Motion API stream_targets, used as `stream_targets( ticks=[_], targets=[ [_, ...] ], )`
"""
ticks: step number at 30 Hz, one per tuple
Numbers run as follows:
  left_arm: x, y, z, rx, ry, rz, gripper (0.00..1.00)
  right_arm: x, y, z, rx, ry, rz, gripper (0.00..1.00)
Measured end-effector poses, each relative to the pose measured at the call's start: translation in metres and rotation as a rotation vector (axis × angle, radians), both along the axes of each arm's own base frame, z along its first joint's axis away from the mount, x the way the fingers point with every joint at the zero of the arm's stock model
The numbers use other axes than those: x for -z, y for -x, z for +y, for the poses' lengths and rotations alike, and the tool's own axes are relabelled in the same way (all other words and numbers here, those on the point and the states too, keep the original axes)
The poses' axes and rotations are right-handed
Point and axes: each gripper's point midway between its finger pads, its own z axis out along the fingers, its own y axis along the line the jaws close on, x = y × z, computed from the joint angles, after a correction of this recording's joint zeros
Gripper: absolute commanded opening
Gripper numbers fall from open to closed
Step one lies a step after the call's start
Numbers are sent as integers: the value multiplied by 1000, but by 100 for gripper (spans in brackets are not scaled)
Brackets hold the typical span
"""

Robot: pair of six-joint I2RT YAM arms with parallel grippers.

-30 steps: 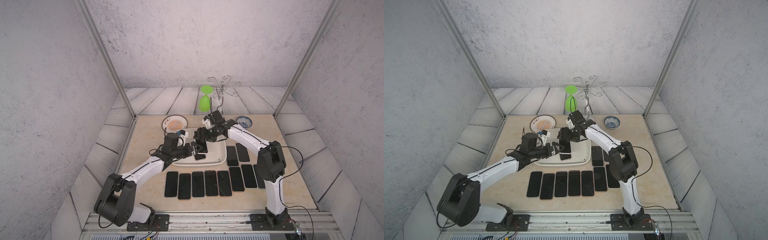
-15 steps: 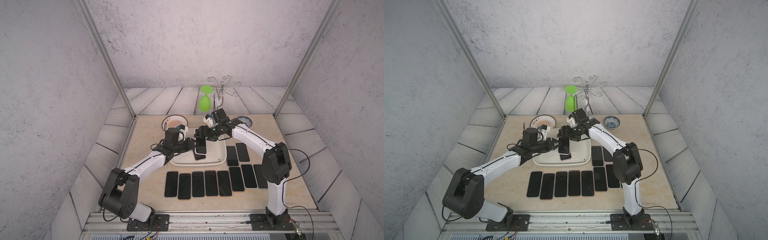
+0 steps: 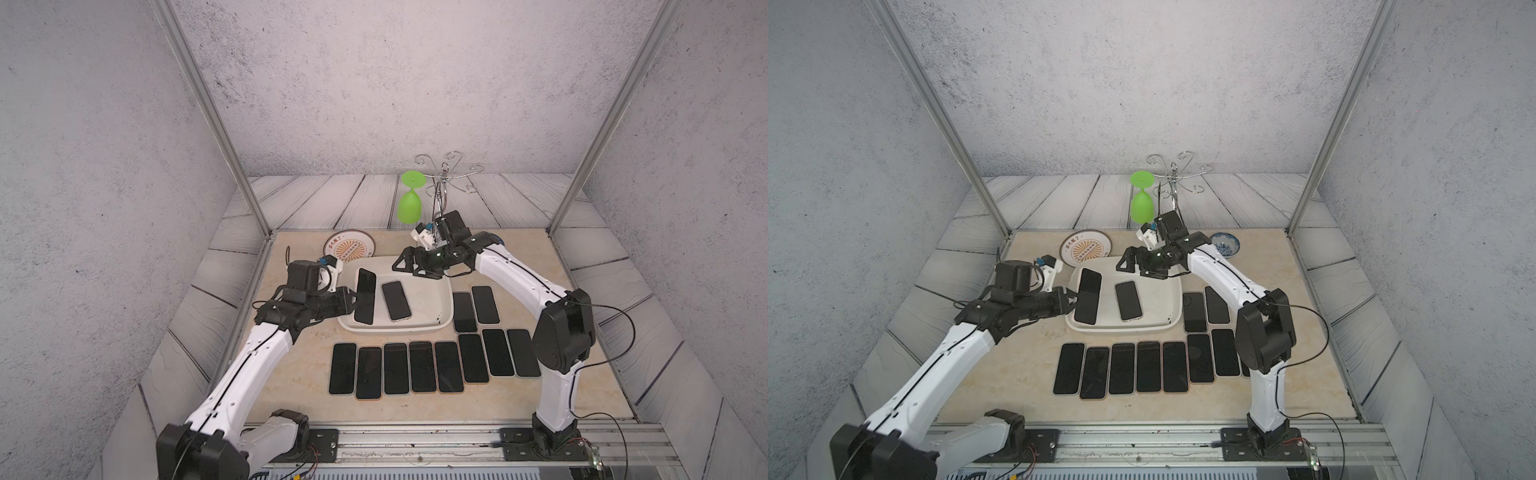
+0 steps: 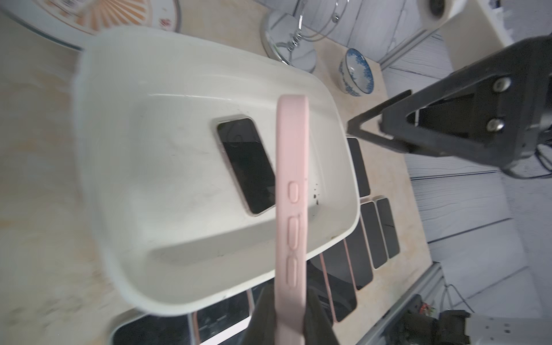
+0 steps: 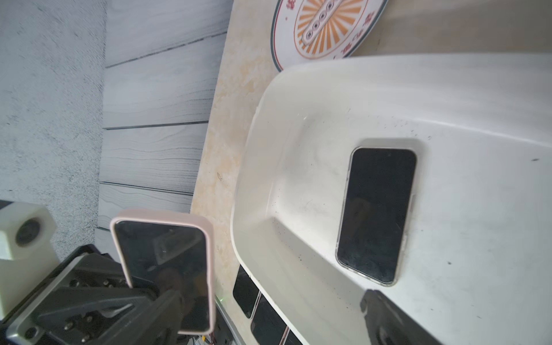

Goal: Take the phone out of the storage box
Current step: Place the phone at the center of the board.

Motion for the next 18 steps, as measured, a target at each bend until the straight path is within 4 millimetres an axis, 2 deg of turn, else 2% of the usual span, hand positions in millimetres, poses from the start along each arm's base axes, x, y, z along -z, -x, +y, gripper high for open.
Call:
stream_targets(
  ticks=[2,4,10,14,18],
  targets=[
    [-3,14,15,-23,-80,2,0,-11,-2,-9,5,-16,-23,99],
    [6,25,27,-47,-144,39,0,-15,2,-12,-5,-34,-28,99],
    [55,38,58,-134,-333,258,0,4,22,-5,-70,-60,40,99],
    [75,46,74,-209,-394,335,0,7,30,-1,-102,-84,61,99],
    [98,72,87,-273,-436,366,0,3,33,1,-131,-112,61,99]
  ],
)
